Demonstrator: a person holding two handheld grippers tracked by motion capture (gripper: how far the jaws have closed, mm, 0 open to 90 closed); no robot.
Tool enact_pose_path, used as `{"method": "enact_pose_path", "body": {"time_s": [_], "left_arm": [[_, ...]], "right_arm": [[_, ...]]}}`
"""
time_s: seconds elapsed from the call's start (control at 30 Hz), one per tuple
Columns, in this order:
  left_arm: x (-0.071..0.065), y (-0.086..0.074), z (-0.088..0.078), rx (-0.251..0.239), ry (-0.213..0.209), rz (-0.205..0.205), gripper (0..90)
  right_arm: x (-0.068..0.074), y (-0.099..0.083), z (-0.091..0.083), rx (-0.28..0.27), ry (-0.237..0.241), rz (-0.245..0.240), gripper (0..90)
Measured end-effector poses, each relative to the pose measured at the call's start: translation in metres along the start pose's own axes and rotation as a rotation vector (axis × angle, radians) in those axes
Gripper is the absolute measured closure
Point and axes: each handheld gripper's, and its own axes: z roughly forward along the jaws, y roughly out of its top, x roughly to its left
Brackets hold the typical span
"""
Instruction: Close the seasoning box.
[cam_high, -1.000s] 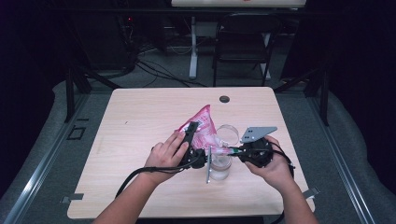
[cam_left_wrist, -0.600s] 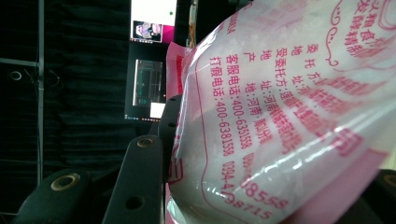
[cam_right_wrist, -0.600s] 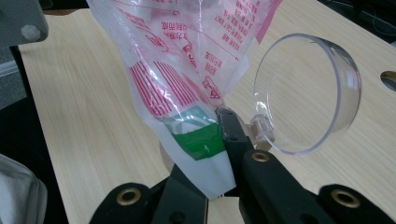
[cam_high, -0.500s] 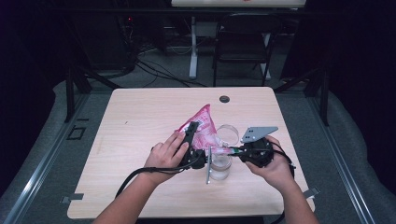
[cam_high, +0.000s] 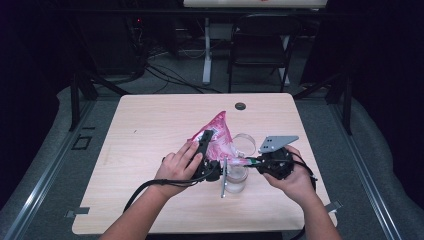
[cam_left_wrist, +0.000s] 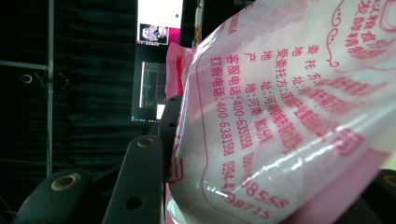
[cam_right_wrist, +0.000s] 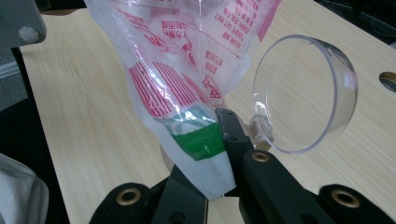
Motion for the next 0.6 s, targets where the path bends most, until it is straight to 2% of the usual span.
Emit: {"method": "enact_pose_path", "body": {"time_s": [0.6], "left_arm": [[0.0012, 0.0012, 0.0002, -0.006, 0.011, 0.009, 65.3]], "right_arm": [[-0.0009, -0.0008, 0.0003, 0.001, 0.001, 0.002, 90.0]]}}
